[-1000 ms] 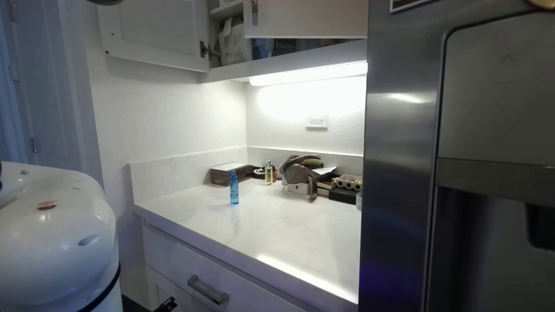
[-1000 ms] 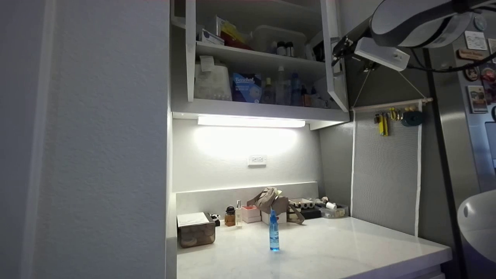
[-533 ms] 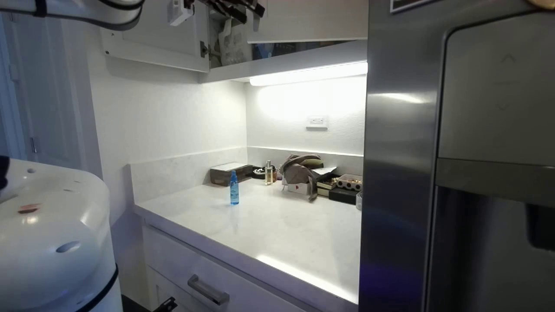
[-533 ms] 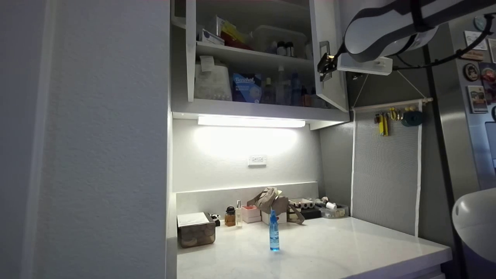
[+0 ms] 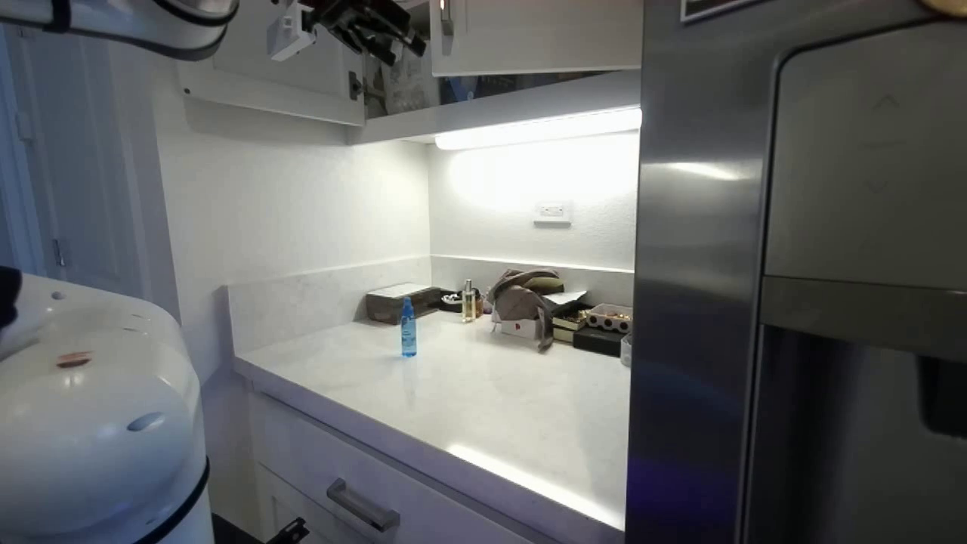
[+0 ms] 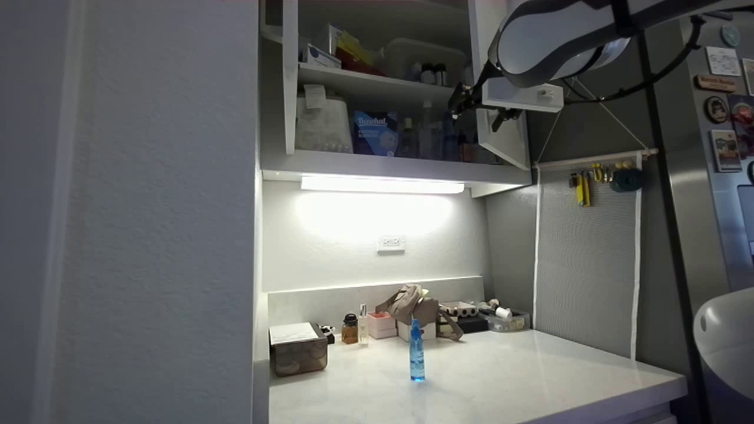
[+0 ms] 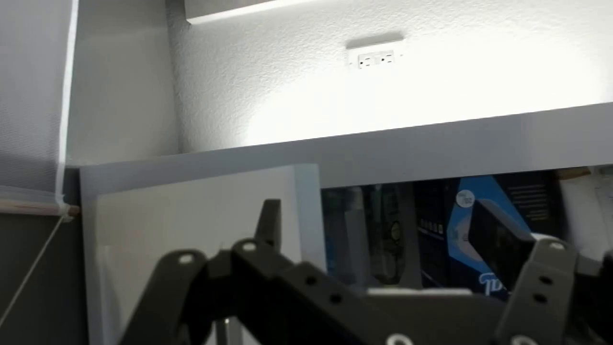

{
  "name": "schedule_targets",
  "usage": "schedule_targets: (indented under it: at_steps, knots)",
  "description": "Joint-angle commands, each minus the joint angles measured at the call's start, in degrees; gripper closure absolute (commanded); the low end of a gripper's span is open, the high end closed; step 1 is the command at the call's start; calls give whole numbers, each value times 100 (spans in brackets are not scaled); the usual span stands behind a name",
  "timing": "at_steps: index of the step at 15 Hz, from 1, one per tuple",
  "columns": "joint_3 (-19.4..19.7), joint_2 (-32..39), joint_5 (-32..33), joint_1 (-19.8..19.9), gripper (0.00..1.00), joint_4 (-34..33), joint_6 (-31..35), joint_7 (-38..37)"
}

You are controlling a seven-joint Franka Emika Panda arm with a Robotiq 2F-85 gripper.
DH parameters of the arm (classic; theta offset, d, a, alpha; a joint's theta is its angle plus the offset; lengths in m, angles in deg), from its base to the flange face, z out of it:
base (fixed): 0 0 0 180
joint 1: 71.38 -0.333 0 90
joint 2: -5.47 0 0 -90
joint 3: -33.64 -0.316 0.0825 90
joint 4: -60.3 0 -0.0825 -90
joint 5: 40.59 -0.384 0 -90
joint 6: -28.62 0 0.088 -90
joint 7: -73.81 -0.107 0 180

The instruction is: Open the top left and right cabinet doors respectively

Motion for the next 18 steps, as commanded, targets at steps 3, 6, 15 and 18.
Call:
schedule_targets:
  at_steps: [3, 6, 15, 18]
  knots:
    - [-403, 315, 56, 237, 0, -412, 102, -1011]
    - [-556, 434, 29, 284, 0, -467, 588, -1489]
    - [-1681, 283, -63, 2596, 54, -887, 2302, -4117]
    - [-2004, -51, -156, 3632, 78, -1080, 2474, -4786]
